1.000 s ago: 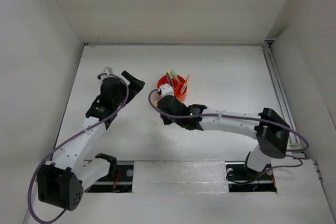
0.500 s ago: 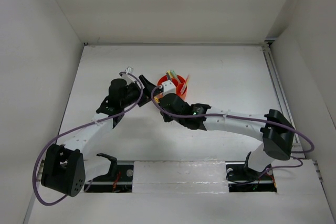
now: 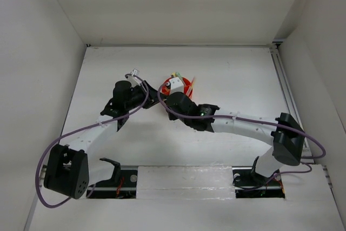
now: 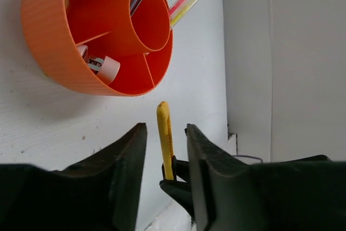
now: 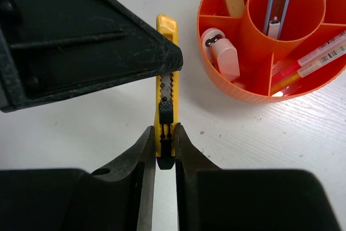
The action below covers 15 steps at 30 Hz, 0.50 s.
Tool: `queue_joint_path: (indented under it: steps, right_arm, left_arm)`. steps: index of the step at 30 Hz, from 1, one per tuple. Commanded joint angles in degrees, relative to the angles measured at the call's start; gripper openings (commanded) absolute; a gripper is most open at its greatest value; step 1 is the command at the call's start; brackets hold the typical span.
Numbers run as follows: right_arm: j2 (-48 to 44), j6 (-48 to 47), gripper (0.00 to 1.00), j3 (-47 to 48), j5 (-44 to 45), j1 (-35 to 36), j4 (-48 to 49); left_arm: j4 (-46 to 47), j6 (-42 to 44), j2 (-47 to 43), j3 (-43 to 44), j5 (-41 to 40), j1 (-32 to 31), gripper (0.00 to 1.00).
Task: Sort the stationery into containers
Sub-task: Pick up the stationery from the center of the board, then place the stationery in the storage box.
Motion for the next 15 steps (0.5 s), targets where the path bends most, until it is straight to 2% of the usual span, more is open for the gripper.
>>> queue_joint_path:
  steps: [1, 2, 5, 7, 8, 9, 10, 11, 12, 13, 15]
  right_arm:
    - [-2.2, -1.0, 0.00, 2.4, 1.4, -0.5, 3.0]
    - [-2.2, -1.0, 0.00, 2.4, 1.4, -1.1, 3.6]
    - [-2.2, -1.0, 0.00, 2.4, 0.9, -1.2, 4.3]
    - [-2.2, -1.0, 0.00, 2.9, -0.2, -1.2, 4.8]
    - [-2.2, -1.5, 0.00, 2.9, -0.2, -1.2, 4.8]
    - [-2.9, -2.3, 0.05, 2.9, -0.7, -1.2, 5.5]
    - [-2.9, -2.3, 0.19, 2.3, -0.7, -1.2, 5.5]
    - [-3.7, -2.3, 0.42, 2.3, -0.2, -1.2, 5.5]
    - [-5.3, -2.3, 0.74, 1.0, 0.6, -1.2, 5.5]
    - [-6.4, -2.3, 0.80, 0.2, 1.4, -1.2, 4.8]
    - [-8.9, -2.3, 0.86, -2.7, 4.1, -1.2, 4.0]
  left_arm:
    - [3.5, 0.1, 0.4, 0.6, 2.4, -0.1, 0.29]
    - [4.1, 0.1, 0.4, 0.6, 3.0, -0.1, 0.22]
    - [5.3, 0.1, 1.6, 1.1, 3.0, -0.1, 0.12]
    - [7.0, 0.1, 2.3, 1.1, 3.0, -0.1, 0.00]
    - [8.0, 0.1, 3.0, 1.6, 3.0, -0.1, 0.00]
    - [9.1, 0.1, 3.5, 1.7, 3.0, -0.1, 0.00]
    - [12.0, 0.1, 3.5, 1.7, 3.0, -0.1, 0.00]
    - [13.3, 0.1, 3.5, 2.2, 2.3, -0.1, 0.00]
    - [14.5, 0.9, 3.5, 2.2, 1.7, -0.1, 0.00]
    - [15.7, 1.9, 3.5, 2.8, -0.1, -0.1, 0.00]
    - [19.0, 5.8, 3.5, 3.6, -2.3, -0.1, 0.00]
